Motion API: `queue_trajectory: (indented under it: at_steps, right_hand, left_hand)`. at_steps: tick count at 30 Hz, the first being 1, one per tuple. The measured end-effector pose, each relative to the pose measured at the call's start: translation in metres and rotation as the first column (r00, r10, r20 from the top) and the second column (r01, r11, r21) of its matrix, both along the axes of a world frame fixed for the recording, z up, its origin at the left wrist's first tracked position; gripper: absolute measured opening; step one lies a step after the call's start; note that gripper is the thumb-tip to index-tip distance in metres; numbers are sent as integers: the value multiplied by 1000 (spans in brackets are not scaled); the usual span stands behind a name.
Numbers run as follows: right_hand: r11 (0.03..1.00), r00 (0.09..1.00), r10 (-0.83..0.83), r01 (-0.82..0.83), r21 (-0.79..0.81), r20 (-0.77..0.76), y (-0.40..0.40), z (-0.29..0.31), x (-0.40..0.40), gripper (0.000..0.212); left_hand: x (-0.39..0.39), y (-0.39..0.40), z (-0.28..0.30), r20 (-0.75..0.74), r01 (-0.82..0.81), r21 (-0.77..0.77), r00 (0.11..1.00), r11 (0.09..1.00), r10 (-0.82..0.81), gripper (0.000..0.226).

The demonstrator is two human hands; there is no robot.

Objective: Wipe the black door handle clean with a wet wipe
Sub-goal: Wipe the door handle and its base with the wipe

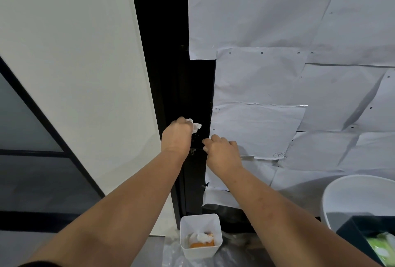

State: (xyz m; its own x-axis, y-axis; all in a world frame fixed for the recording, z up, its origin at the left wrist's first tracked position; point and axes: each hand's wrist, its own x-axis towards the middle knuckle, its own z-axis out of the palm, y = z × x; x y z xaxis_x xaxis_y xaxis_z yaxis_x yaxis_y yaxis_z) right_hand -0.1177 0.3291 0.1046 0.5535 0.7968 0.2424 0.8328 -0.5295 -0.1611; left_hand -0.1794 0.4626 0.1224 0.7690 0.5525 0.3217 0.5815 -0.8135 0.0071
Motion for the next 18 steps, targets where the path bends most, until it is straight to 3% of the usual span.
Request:
queue_trajectory:
  at_steps: [7,12,16,18]
  right_hand:
    - [1000,1000,0,0,5,11,-1,3,-2,24]
    - [1000,1000,12,-12,-9,12,-2,2,0,24]
    - [1000,1000,19,-19,-4,-4,-2,2,0,30]
    - [1000,1000,16,-16,-7,-11,-2,2,0,32]
  left_hand:
    - [11,-9,12,-9,176,-11,984,984,-176,40]
    - [6,-10,10,144,40,-274,990,961,0,31]
    - [-2,-13,2,316,-17,-559,920,829,231,18]
    - [-8,-10,-5,358,-10,-630,884,776,301,17]
